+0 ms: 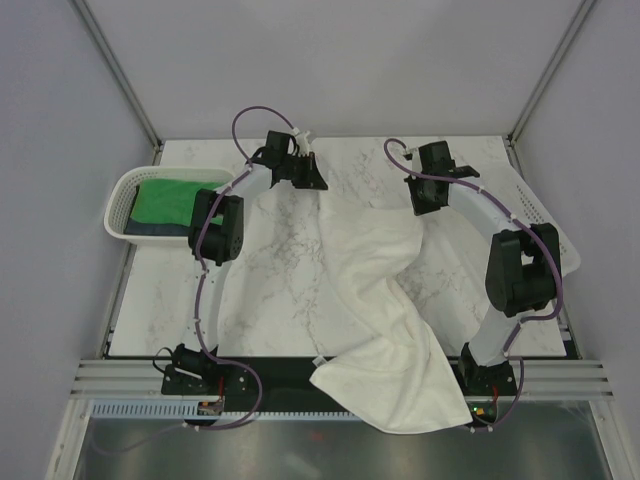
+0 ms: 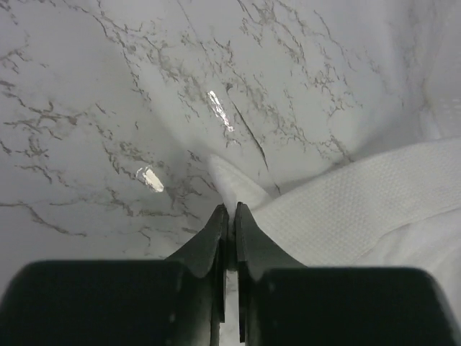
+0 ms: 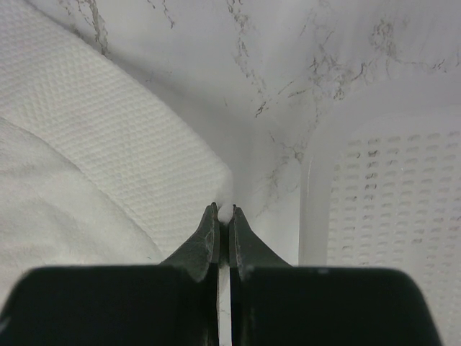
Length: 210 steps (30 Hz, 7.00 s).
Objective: Fold and stack the towels
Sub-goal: Flatten out the crumpled towel, then fold the towel
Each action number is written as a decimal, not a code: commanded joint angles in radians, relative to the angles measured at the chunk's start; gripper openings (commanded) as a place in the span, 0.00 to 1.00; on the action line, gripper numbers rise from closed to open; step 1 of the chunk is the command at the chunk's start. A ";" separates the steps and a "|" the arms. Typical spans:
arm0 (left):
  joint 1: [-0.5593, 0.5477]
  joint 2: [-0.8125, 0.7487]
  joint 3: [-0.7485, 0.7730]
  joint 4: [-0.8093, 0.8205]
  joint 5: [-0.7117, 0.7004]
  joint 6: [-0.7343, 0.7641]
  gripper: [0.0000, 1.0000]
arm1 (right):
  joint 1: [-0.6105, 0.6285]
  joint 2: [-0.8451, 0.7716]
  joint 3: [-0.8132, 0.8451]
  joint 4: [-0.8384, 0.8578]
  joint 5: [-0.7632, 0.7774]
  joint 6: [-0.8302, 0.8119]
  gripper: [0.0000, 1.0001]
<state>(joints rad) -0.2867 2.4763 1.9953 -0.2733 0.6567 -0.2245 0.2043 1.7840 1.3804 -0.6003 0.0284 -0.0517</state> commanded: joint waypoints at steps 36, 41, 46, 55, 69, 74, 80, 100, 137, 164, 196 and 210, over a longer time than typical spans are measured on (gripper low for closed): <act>0.029 -1.257 0.178 -0.257 -0.479 -0.108 0.02 | 0.007 -0.672 0.445 0.700 -0.415 0.418 0.00; 0.027 -1.330 0.177 -0.302 -0.407 -0.176 0.02 | 0.006 -0.799 0.424 0.622 -0.403 0.412 0.00; 0.029 -1.402 0.192 -0.310 -0.300 -0.249 0.02 | 0.007 -0.850 0.491 0.534 -0.390 0.401 0.00; 0.035 -1.424 0.333 -0.369 -0.307 -0.282 0.02 | 0.006 -0.854 0.568 0.576 -0.338 0.431 0.00; 0.035 -0.915 0.355 -0.290 -0.653 0.032 0.02 | 0.004 -0.309 0.586 0.695 -0.268 0.283 0.00; 0.052 -0.670 0.339 -0.052 -0.690 0.091 0.02 | 0.000 -0.010 0.681 0.746 -0.274 0.219 0.00; 0.086 -0.443 0.399 0.195 -0.631 0.045 0.02 | -0.029 0.247 0.833 0.826 -0.288 0.222 0.00; 0.084 -0.488 0.180 0.411 -0.511 0.082 0.02 | -0.052 0.261 0.782 0.899 -0.373 0.228 0.00; 0.003 -1.475 -0.014 0.164 -0.276 -0.162 0.02 | -0.043 -0.783 0.410 0.875 -0.395 0.529 0.00; 0.027 -0.525 0.198 0.542 -0.548 0.165 0.02 | -0.091 0.188 0.816 0.991 -0.335 0.335 0.00; 0.046 -0.818 -0.860 0.836 -0.543 0.103 0.02 | -0.089 -0.075 -0.217 1.153 -0.620 0.417 0.00; -0.002 -0.993 -1.127 0.784 -0.540 0.022 0.02 | -0.059 -0.268 -0.426 0.919 -0.581 0.268 0.00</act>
<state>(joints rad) -0.2810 1.5410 0.9024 0.4915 0.1116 -0.1459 0.1349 1.5513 0.9924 0.3477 -0.5674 0.2638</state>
